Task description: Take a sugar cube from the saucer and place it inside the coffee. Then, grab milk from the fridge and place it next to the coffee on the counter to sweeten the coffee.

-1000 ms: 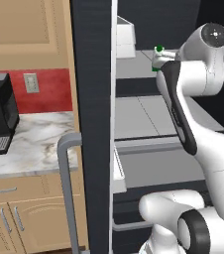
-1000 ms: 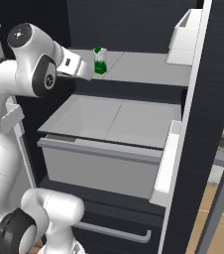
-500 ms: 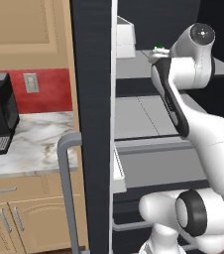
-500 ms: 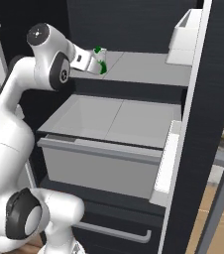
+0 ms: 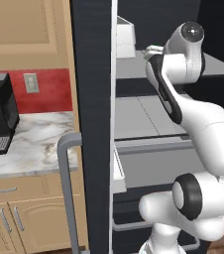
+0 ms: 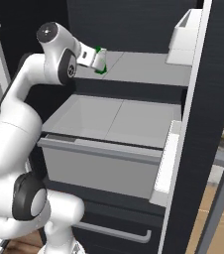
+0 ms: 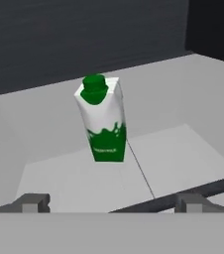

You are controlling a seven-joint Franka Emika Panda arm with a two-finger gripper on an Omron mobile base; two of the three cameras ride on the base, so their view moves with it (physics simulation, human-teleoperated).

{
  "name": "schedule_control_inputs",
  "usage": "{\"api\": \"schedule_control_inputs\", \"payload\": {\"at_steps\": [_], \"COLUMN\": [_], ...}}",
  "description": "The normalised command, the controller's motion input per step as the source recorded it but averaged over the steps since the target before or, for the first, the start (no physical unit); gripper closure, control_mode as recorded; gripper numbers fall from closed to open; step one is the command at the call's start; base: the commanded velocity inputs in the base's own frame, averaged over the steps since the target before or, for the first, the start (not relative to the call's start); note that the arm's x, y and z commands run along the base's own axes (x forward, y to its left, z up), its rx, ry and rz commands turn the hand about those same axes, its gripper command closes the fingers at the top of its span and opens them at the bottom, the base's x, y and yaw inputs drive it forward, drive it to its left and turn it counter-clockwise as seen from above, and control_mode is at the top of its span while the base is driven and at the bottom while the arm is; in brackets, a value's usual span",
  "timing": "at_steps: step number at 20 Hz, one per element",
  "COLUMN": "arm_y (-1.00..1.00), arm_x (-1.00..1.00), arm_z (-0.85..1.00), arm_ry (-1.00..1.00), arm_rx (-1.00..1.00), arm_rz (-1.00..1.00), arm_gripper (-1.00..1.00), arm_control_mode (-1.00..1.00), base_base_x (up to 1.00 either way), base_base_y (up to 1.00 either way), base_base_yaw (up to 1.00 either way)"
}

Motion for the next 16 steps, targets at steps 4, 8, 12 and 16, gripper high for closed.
{"api": "schedule_control_inputs", "payload": {"at_steps": [4,8,12,16], "arm_y": [-0.01,-0.08,-0.1,-0.09], "arm_x": [0.41,0.27,0.16,0.21], "arm_z": [0.0,-0.03,-0.06,-0.12], "arm_ry": [0.0,0.0,0.0,0.0], "arm_rx": [0.0,0.0,0.0,-0.01], "arm_rz": [0.0,0.0,0.0,0.0], "arm_gripper": [-1.0,-1.0,-1.0,-1.0], "arm_control_mode": [-1.0,-1.0,-1.0,-1.0], "base_base_x": [0.0,0.0,0.0,0.0], "base_base_y": [0.0,0.0,0.0,0.0], "base_base_yaw": [0.0,0.0,0.0,0.0]}}
